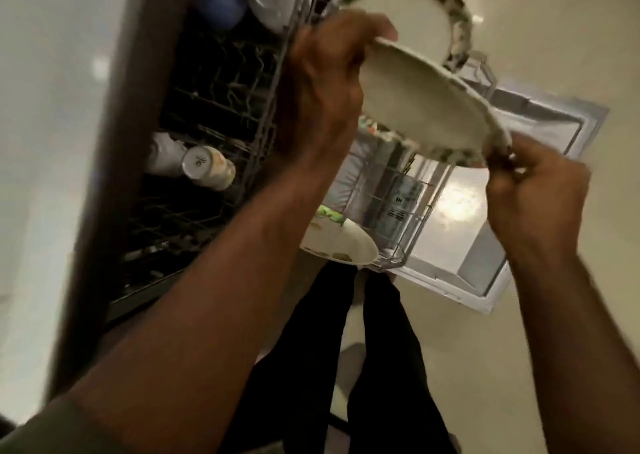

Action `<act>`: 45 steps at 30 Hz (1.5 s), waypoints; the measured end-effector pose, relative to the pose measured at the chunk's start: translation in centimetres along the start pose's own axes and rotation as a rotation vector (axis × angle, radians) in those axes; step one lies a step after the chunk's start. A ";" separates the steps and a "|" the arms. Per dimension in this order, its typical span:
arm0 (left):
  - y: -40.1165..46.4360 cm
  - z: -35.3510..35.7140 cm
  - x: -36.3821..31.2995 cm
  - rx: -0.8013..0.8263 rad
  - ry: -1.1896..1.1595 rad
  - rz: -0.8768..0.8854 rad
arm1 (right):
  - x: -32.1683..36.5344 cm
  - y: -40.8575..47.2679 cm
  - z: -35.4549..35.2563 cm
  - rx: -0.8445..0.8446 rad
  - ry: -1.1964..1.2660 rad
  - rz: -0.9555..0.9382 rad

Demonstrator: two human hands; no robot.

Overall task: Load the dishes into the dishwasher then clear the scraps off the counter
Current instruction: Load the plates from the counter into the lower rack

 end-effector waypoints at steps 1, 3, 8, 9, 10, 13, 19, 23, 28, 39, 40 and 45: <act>-0.4 1.0 1.0 -0.007 0.002 -0.008 | -0.7 1.5 1.1 -0.021 0.013 0.003; -1.0 2.8 3.1 -0.025 -0.027 -0.017 | -2.6 4.3 3.2 -0.035 0.023 0.043; -1.7 5.8 8.7 -0.065 0.006 -0.059 | -4.2 8.0 7.6 0.022 0.013 0.047; -1.8 6.2 9.6 -0.065 0.014 -0.070 | -4.0 8.3 8.2 0.023 0.029 0.052; -1.8 6.7 10.4 -0.060 0.013 -0.079 | -3.9 8.6 8.9 0.030 0.028 0.055; -1.4 7.7 12.1 -0.032 0.024 -0.105 | -4.4 9.6 10.8 0.088 -0.008 0.081; -1.7 9.2 14.5 0.028 0.040 -0.193 | -4.9 9.9 13.0 0.167 -0.032 0.081; -2.0 10.5 15.3 0.070 0.042 -0.257 | -5.5 10.1 13.9 0.202 -0.060 0.101; -2.0 11.5 15.3 0.126 0.069 -0.280 | -6.4 10.6 14.6 0.207 -0.069 0.135; -2.4 12.0 13.8 0.246 0.097 -0.281 | -5.2 10.5 13.8 0.192 -0.081 0.081; -2.6 11.8 13.4 0.253 0.102 -0.270 | -4.7 9.9 13.6 0.190 -0.093 0.065; -4.9 10.4 9.8 0.327 0.132 -0.249 | -2.2 5.2 11.9 0.240 -0.120 0.026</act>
Point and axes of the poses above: each hand's wrist, its own y-axis towards the middle knuckle, its own z-axis out of the palm, x = y × z, the point moved 7 cm from there along y, towards the middle knuckle, and after that the axes turned 7 degrees about z, right-handed, at the moved point
